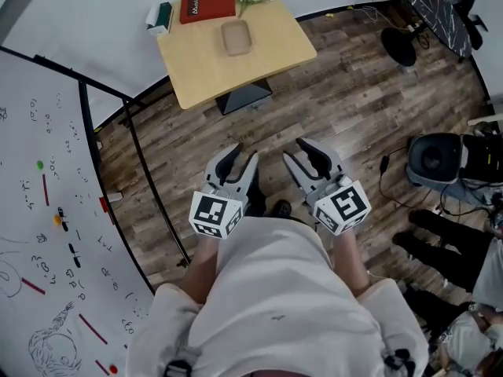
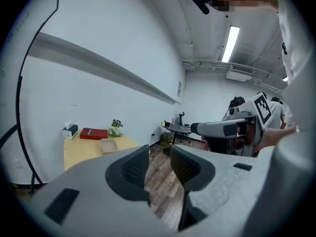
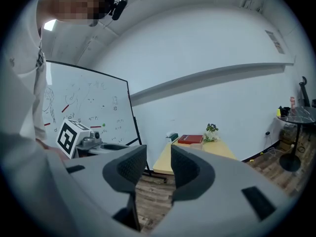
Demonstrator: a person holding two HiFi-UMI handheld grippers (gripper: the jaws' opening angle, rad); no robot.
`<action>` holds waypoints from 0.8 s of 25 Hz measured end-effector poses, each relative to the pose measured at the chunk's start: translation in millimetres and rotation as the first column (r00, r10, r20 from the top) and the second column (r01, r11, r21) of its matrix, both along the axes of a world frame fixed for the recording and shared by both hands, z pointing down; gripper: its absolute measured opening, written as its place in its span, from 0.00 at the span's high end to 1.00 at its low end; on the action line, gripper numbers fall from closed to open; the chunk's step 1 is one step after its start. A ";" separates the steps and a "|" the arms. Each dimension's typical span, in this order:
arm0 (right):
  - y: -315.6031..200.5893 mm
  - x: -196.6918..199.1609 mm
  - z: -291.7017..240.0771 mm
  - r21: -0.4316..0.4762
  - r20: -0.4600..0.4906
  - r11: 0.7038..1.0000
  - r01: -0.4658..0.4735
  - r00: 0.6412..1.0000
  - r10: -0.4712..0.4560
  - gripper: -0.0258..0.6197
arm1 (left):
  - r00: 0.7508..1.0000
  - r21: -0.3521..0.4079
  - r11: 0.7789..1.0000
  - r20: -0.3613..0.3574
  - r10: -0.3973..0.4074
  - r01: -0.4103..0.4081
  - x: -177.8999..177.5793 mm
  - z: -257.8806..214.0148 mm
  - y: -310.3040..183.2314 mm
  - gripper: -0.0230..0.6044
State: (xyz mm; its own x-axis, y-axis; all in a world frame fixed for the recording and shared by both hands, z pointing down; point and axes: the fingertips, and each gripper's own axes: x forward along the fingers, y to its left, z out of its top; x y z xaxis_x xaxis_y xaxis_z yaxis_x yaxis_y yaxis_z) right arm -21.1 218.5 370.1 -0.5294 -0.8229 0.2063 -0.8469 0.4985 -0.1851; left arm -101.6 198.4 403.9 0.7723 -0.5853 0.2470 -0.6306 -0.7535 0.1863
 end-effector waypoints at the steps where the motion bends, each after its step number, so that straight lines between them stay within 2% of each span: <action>1: -5.7 0.0 -0.9 0.000 -0.002 1.000 -0.006 1.000 0.006 0.73 | 1.000 0.003 1.000 -0.001 0.008 -0.008 0.8 -0.9 -6.0 0.77; 12: -61.1 -7.8 -8.4 0.007 -0.019 0.997 -0.083 0.996 0.083 0.73 | 0.996 0.032 0.996 -0.010 0.089 -0.089 -6.6 -5.4 -61.4 0.76; 20: -74.1 -15.2 5.1 -0.027 -0.032 0.990 -0.136 0.990 0.135 0.73 | 0.990 0.021 0.990 -0.008 0.140 -0.140 -17.6 5.4 -82.4 0.76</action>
State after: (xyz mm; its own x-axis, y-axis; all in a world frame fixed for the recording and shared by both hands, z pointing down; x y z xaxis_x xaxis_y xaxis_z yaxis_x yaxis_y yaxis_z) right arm -36.4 144.4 375.2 -0.4063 -0.8801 0.2456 -0.9118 0.3732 -0.1712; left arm -119.2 116.0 409.3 0.8490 -0.4762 0.2288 -0.5172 -0.8377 0.1756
